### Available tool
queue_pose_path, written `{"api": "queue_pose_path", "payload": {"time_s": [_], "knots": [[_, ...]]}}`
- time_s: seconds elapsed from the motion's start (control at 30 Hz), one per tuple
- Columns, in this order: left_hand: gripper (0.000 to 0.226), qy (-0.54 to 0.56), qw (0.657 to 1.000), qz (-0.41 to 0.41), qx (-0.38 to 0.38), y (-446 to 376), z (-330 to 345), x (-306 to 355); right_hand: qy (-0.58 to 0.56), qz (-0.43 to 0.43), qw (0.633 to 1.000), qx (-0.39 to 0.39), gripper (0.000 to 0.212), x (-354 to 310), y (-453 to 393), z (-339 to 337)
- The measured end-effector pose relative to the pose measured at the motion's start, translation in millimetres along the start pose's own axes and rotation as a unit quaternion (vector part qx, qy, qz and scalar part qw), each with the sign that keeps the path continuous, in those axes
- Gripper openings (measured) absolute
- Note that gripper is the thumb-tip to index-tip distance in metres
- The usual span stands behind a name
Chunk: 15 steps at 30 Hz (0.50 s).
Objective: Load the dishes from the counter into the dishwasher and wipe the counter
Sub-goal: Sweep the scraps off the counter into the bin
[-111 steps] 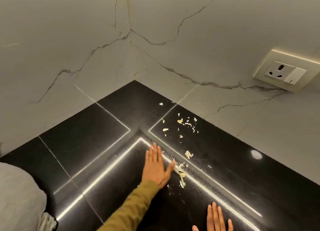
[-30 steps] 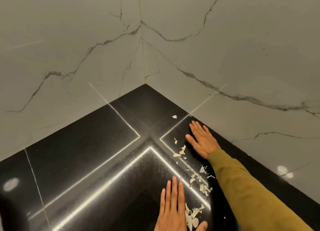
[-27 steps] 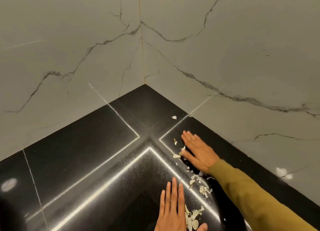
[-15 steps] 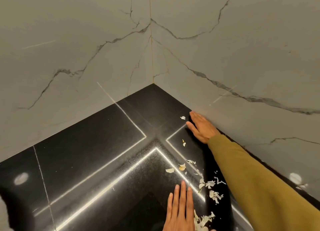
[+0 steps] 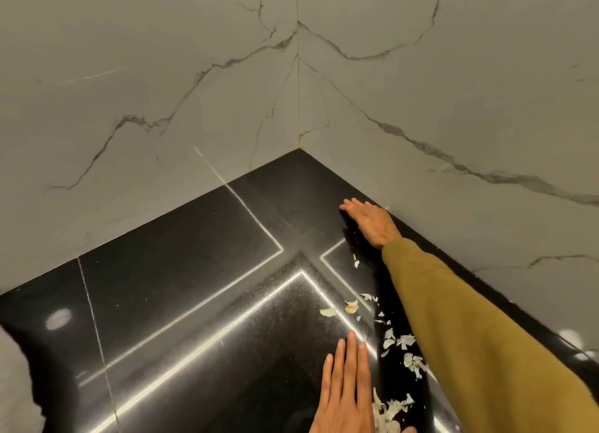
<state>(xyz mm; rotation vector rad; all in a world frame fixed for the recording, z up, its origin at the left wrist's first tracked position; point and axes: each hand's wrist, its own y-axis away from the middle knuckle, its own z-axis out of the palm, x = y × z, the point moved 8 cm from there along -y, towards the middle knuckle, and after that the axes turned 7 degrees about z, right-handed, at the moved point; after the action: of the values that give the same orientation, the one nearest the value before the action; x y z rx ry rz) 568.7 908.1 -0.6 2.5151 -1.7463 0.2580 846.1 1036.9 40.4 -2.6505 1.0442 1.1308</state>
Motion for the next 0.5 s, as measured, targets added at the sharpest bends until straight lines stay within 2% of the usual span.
{"api": "queue_pose_path", "payload": {"time_s": [0.07,0.1,0.27,0.37,0.43,0.5], "knots": [[0.094,0.015,1.0,0.0,0.01,2,-2,1,0.086,-0.042,0.995,-0.042,0.047,3,15,24],[0.103,0.012,1.0,0.006,0.022,3,-5,3,0.098,-0.067,0.991,-0.06,0.047,4,33,29],[0.112,0.05,0.997,0.016,0.049,8,-16,8,0.1,-0.148,0.97,-0.162,0.049,12,181,49],[0.113,0.075,0.996,0.021,0.048,9,-17,11,0.009,-0.121,0.964,-0.235,0.045,14,235,46],[0.112,0.066,0.996,0.027,0.049,9,-19,11,-0.075,-0.067,0.978,-0.185,0.051,11,221,27],[0.112,0.057,0.997,0.037,0.043,12,-19,12,-0.087,-0.036,0.991,-0.096,0.053,6,179,12]]}}
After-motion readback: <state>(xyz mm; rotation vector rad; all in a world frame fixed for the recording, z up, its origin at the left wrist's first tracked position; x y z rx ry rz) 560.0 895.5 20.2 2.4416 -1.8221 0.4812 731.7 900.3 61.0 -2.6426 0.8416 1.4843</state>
